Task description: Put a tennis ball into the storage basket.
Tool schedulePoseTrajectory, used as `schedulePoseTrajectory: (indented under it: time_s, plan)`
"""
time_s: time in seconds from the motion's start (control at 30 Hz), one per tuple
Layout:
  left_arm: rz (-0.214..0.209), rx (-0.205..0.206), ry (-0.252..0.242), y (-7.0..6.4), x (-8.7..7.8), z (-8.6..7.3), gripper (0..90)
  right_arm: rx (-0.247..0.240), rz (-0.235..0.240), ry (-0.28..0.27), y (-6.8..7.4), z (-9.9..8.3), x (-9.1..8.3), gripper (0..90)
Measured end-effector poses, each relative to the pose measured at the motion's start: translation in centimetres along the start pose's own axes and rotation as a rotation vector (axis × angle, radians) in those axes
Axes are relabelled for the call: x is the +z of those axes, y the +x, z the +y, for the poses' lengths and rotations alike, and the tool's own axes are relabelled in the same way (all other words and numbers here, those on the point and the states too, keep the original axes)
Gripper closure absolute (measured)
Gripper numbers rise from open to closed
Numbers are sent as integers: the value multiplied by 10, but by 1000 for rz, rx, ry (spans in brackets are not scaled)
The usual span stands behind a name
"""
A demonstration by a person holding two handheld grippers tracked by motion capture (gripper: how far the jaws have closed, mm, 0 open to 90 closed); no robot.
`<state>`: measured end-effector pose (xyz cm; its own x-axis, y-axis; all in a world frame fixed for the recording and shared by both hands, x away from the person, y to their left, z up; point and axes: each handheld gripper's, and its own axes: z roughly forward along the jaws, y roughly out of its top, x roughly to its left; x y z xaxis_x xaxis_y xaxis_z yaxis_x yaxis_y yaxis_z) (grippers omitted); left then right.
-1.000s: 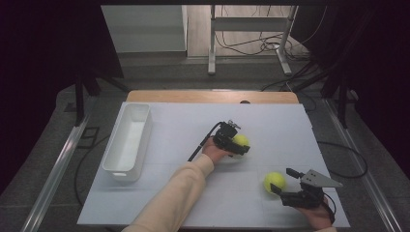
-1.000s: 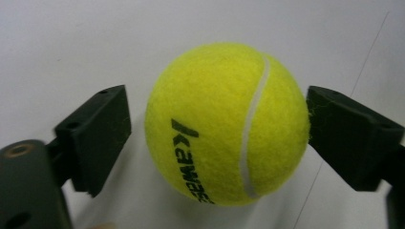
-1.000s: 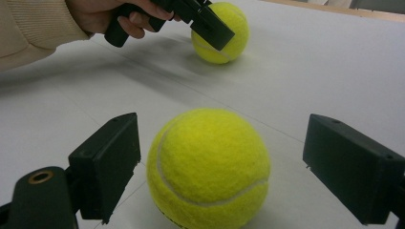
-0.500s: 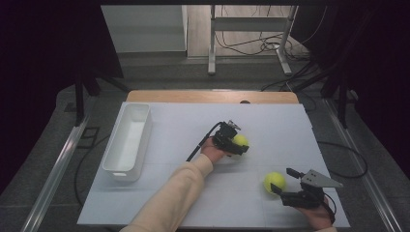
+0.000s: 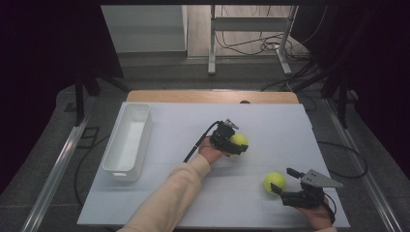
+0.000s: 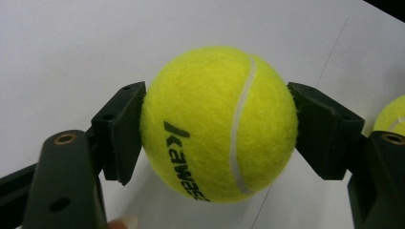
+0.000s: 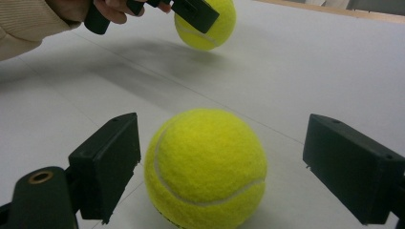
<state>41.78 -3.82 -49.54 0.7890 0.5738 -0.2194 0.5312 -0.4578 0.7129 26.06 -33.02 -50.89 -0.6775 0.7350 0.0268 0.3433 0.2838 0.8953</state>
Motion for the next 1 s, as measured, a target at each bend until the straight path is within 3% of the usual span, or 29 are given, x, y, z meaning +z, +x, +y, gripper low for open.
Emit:
schedulePoseTrajectory:
  time_s: [0.3,0.5,1.0]
  plan:
    - [2,2,-18,0,-8,-2,262,-1,-2,1,0,0,0,131]
    - [1,-21,-43,2,-17,-3,262,-2,-5,1,0,0,0,131]
    - [-1,2,-88,2,-38,-1,262,-4,-9,1,0,0,0,132]
